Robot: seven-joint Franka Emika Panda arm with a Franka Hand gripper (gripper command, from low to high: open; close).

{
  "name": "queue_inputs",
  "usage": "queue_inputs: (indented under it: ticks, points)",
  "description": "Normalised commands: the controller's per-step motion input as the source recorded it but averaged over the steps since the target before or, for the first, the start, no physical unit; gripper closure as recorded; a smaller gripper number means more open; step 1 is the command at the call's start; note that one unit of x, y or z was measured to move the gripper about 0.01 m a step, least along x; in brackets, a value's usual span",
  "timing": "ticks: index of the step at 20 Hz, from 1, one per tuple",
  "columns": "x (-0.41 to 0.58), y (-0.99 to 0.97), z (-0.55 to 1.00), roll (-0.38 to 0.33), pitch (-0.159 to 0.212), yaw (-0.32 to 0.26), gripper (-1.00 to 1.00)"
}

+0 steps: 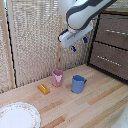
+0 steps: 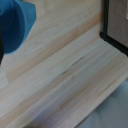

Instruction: Kindly get your arm to the topmost drawer handle. Get a good grip on it, then softly pull to open it.

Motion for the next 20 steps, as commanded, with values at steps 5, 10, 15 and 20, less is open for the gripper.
queue_inputs:
  ticks: [5,10,15,20]
  points:
    - [-0.024,-0.05,-0.01,-0.35,-0.001,0.184,-1.0]
    - [0.025,0.0,0.33,-0.242,-0.033,0.19,-1.0]
    - [0.086,-0.06,0.14,-0.288,-0.052,0.156,-1.0]
    - [0.141,-0.3,-0.13,-0.375,-0.041,0.058,-1.0]
